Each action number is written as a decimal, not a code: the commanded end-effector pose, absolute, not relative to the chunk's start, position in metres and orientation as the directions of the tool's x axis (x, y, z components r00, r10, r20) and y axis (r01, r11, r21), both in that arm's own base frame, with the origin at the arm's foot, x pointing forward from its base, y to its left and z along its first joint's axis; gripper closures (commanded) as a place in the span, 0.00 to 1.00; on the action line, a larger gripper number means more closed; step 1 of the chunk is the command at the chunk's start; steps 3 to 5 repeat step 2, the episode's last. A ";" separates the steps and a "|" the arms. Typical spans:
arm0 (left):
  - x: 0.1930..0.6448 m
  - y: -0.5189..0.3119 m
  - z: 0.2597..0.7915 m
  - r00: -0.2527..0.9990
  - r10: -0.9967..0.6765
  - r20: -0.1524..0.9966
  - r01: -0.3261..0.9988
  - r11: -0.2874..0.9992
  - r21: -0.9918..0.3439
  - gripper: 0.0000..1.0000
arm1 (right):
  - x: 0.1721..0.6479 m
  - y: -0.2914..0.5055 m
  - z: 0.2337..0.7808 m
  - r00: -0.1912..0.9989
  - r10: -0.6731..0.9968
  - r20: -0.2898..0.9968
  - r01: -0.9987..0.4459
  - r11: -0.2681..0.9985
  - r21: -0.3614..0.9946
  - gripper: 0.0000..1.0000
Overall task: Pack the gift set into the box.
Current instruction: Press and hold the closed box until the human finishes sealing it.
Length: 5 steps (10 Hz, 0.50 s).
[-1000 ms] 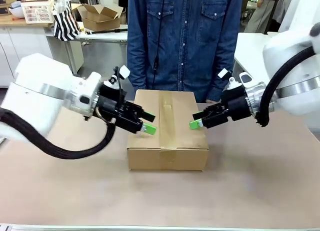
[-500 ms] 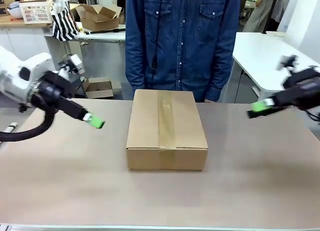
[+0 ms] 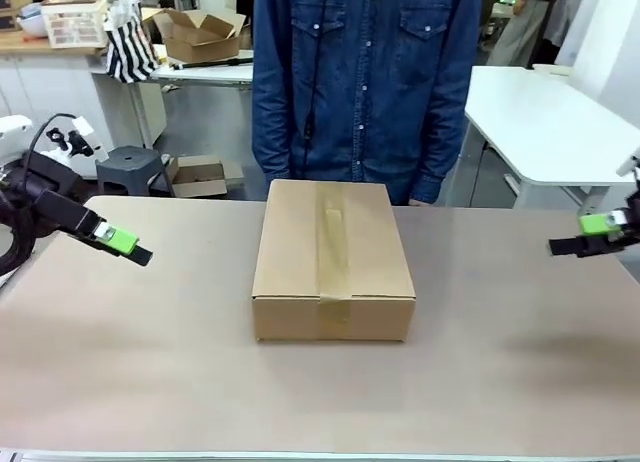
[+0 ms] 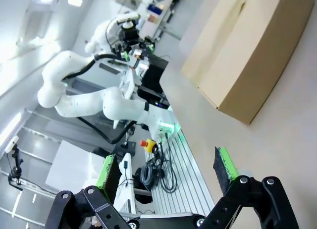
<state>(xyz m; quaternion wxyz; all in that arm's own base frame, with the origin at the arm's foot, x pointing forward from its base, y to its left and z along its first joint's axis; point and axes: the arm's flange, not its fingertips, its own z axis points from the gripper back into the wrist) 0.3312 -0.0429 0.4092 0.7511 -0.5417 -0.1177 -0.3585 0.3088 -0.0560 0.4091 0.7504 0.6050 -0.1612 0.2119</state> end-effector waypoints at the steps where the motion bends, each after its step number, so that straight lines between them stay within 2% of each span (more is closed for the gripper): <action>1: 0.331 -0.052 0.413 0.706 -0.419 0.571 0.677 0.162 -0.718 0.00 | 0.307 -0.050 0.424 0.859 0.123 0.496 -0.511 0.198 0.836 0.00; 5: 0.331 -0.052 0.413 0.706 -0.419 0.571 0.677 0.162 -0.718 0.00 | 0.307 -0.050 0.424 0.859 0.123 0.496 -0.511 0.198 0.836 0.00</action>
